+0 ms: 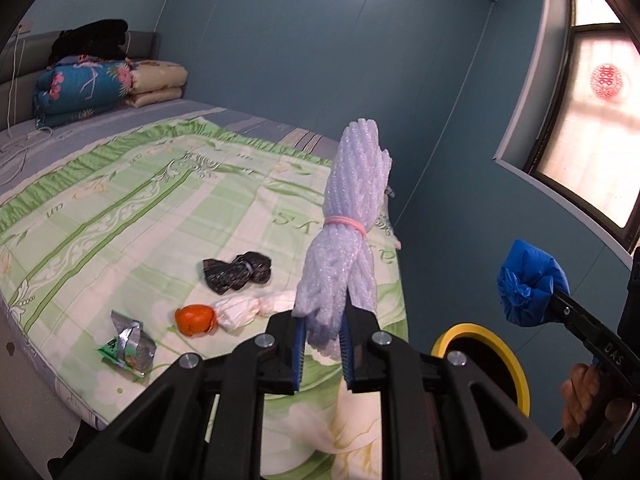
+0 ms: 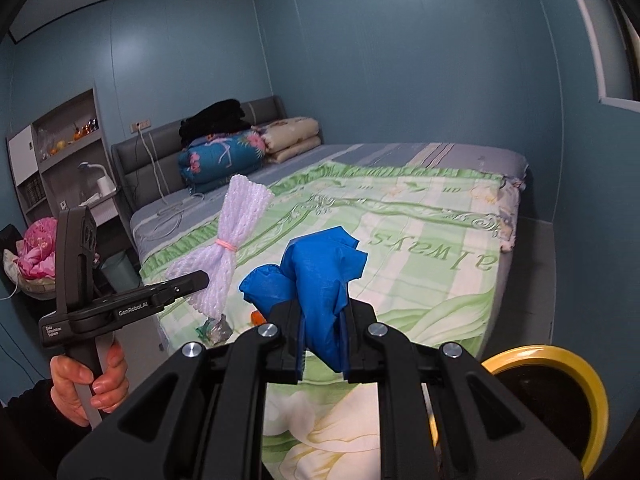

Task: Collect trash
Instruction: 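Carry the foam net and blue glove over the yellow bin and release both, then move both open tools back over the snack wrapper and tangerine on the bed, then grasp the green snack wrapper with the left tool while the right tool grasps the black bag, then carry the snack wrapper and black bag over the yellow bin and release both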

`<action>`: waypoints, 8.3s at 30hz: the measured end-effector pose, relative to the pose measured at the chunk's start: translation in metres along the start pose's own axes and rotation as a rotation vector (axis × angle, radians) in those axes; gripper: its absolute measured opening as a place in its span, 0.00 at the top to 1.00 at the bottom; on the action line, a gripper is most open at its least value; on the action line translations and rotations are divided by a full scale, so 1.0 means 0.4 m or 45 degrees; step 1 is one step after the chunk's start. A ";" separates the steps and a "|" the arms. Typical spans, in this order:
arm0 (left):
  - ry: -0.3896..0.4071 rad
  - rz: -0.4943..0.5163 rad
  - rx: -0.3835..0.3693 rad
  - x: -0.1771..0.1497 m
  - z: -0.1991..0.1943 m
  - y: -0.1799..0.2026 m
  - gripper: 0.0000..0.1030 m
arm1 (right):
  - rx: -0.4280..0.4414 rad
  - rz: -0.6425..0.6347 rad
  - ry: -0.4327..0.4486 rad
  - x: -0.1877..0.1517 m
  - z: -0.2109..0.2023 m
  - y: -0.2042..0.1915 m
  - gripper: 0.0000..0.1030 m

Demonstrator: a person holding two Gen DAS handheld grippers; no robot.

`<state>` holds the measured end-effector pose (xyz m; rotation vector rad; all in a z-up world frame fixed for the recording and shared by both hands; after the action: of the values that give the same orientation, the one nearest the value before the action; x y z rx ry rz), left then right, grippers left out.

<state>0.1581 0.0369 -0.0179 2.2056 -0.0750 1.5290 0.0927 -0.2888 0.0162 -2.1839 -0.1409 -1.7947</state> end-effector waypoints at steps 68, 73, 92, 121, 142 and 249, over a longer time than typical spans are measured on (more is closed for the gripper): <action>-0.347 0.178 -0.211 -0.277 0.261 0.444 0.13 | -0.550 0.413 0.016 -0.166 -0.170 0.582 0.12; -0.238 0.160 -0.086 -0.214 0.241 0.347 0.09 | -0.483 0.334 0.077 -0.134 -0.145 0.533 0.08; -0.014 0.044 0.392 -0.052 0.096 -0.129 0.08 | -0.201 0.121 0.005 -0.043 0.135 0.224 0.08; -0.235 -0.090 0.572 -0.216 0.177 -0.511 0.08 | -0.043 0.066 -0.331 -0.217 0.668 -0.028 0.08; -0.352 -0.196 0.504 -0.275 0.258 -0.604 0.08 | -0.132 0.003 -0.574 -0.409 1.038 -0.052 0.08; 0.206 0.260 0.094 0.020 -0.111 0.161 0.44 | -0.169 0.098 0.064 0.036 -0.040 0.123 0.68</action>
<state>0.1034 -0.0020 0.0232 2.1766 -0.2015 1.8428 0.0938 -0.3419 0.0242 -2.1985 0.0750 -1.8625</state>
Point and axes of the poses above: each gripper's, at about its wrist camera, not at the fingertips, and z roughly the way its jaws point, y to its right, x to its top, the point moved 4 cm from there along z, roughly the way its jaws point, and after that the axes turned 14 degrees about y, right-handed, at the moved point
